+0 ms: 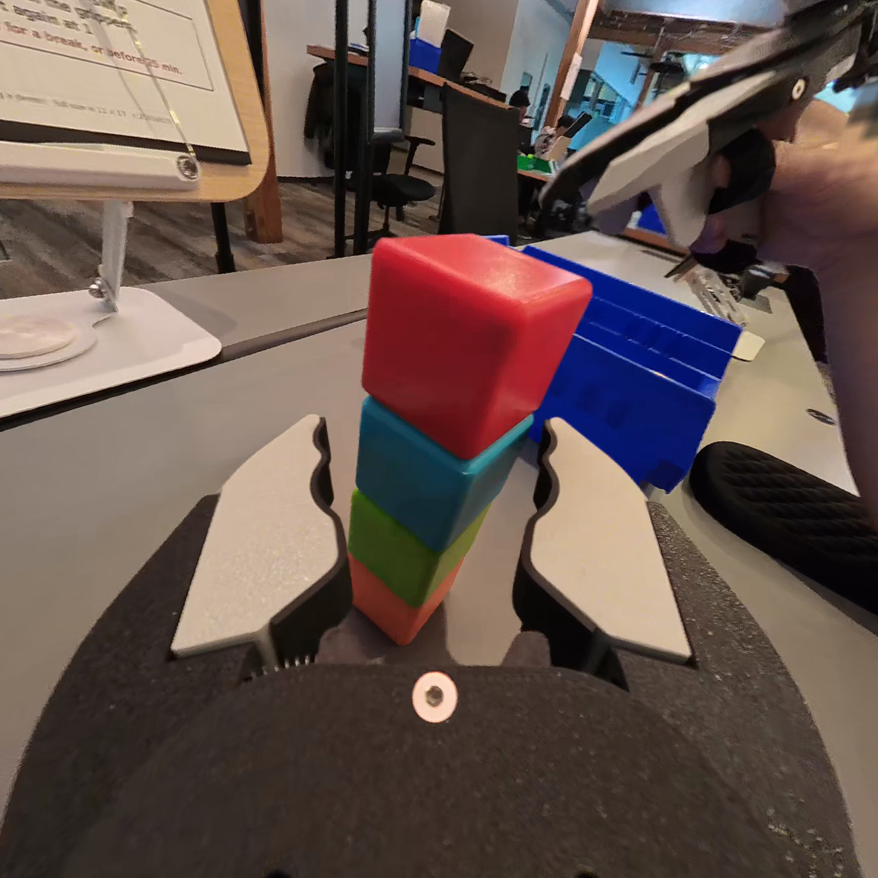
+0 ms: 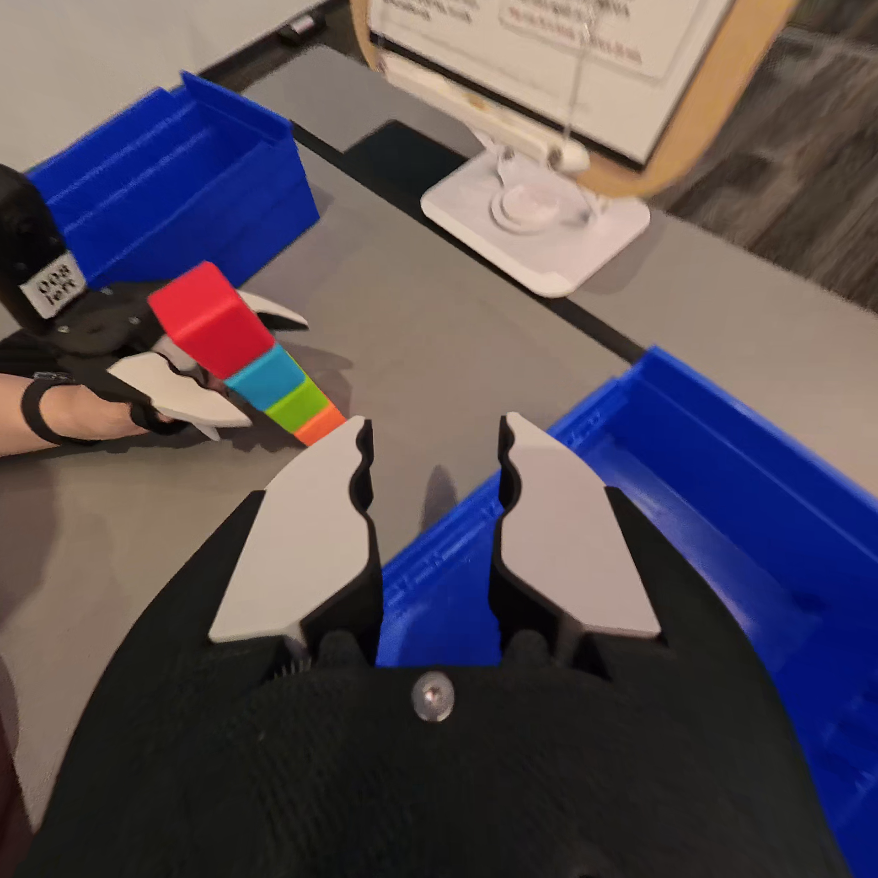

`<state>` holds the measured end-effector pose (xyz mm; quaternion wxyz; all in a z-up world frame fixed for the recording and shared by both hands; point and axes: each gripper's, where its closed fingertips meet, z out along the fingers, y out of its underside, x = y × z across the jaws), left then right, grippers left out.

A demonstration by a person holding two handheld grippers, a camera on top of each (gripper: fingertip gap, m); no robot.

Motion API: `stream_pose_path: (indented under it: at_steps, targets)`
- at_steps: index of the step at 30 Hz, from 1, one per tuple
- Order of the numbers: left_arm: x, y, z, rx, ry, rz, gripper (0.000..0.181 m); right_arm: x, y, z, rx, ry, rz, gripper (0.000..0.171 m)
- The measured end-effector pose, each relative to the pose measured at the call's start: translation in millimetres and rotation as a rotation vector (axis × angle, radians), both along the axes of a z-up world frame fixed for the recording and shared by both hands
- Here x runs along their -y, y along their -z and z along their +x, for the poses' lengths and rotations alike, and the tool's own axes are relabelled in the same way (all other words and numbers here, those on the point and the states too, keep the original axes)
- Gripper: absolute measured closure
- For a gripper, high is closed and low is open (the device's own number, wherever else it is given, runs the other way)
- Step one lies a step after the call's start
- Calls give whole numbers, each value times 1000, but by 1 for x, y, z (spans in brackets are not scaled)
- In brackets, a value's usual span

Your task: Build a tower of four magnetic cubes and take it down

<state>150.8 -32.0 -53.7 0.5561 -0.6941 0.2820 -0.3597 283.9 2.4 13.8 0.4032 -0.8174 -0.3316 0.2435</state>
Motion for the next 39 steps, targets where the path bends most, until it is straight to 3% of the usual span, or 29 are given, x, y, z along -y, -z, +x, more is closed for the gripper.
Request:
stream_pose_path:
  at_steps: [3, 6, 12, 15, 20, 23, 31, 35, 39]
  targets:
    - [1, 0, 4, -5, 39, -1, 99, 10, -27, -35, -62, -81, 103, 119]
    - [2, 0, 4, -9, 51, 21, 114, 26, -38, -77, -97, -214, 169, 117]
    - [2, 0, 6, -6, 71, 34, 114, 40, -4, -134, 136, -414, 264, 106]
    - [3, 1, 7, -11, 87, 36, 115, 45, 7, -154, 128, -484, 233, 101]
    - [3, 2, 7, -26, 79, 44, 115, 37, 24, -158, 156, -481, 167, 102]
    - [2, 2, 7, -34, 76, 46, 116, 41, 27, -159, 165, -507, 154, 120]
    - [1, 4, 6, -58, 73, 45, 116, 40, 26, -161, 142, -481, 106, 120]
    - [2, 5, 8, -81, 74, 61, 117, 42, 1, -165, -50, -473, 50, 121]
    - [2, 5, 8, -80, 80, 56, 117, 9, -37, -110, -44, -226, 192, 120]
